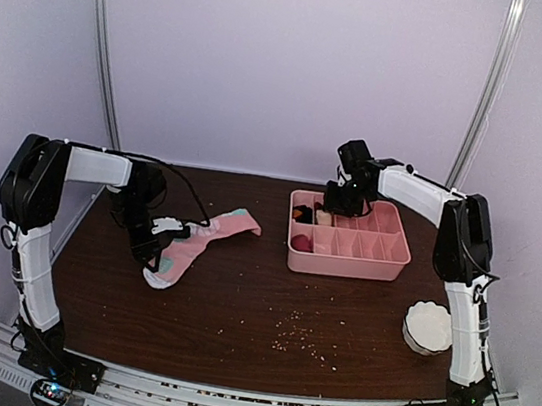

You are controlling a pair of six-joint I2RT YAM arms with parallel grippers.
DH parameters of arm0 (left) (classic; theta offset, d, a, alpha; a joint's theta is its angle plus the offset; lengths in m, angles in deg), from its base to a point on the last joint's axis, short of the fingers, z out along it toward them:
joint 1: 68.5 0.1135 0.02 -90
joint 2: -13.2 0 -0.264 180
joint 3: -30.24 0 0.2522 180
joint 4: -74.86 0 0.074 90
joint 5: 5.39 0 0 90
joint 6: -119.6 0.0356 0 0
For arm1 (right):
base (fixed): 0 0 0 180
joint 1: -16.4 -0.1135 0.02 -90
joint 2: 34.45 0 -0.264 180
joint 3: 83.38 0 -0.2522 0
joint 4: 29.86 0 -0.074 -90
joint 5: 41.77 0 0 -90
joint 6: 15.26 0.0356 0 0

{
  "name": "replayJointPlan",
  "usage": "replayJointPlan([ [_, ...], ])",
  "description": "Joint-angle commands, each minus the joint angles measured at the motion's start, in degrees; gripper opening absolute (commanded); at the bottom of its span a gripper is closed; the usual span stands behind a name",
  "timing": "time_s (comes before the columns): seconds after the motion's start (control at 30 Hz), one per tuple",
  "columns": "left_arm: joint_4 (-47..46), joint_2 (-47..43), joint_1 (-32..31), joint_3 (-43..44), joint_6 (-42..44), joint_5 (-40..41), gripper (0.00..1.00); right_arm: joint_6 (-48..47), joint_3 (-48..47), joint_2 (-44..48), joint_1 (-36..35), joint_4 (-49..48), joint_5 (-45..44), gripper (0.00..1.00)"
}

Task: Roll the socks
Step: Move the storage box to the center of the board.

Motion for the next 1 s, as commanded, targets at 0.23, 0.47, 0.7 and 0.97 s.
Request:
replayJointPlan([
  [0.23,5.8,-2.0,-0.3,4.3,1.1,-4.0,0.51,-1.5,5.8,11.8,0.4,-5.0,-2.2,0.67],
  [0.47,8.7,-2.6,-0.3,6.5,1.2,-7.1,0.52,-2.5,12.8,13.7,-1.3,-8.3,-4.3,0.79],
  [0.7,11.1,-3.3,-0.4,9.4,1.0,-7.9,0.52,-2.0,24.9,17.9,-1.1,-10.4,-5.3,0.52],
  [0.97,12.3,-2.8,-0.3,12.7,1.1,-7.6,0.52,-1.6,41.6,26.5,-4.0,-16.0,1.7,0.25],
])
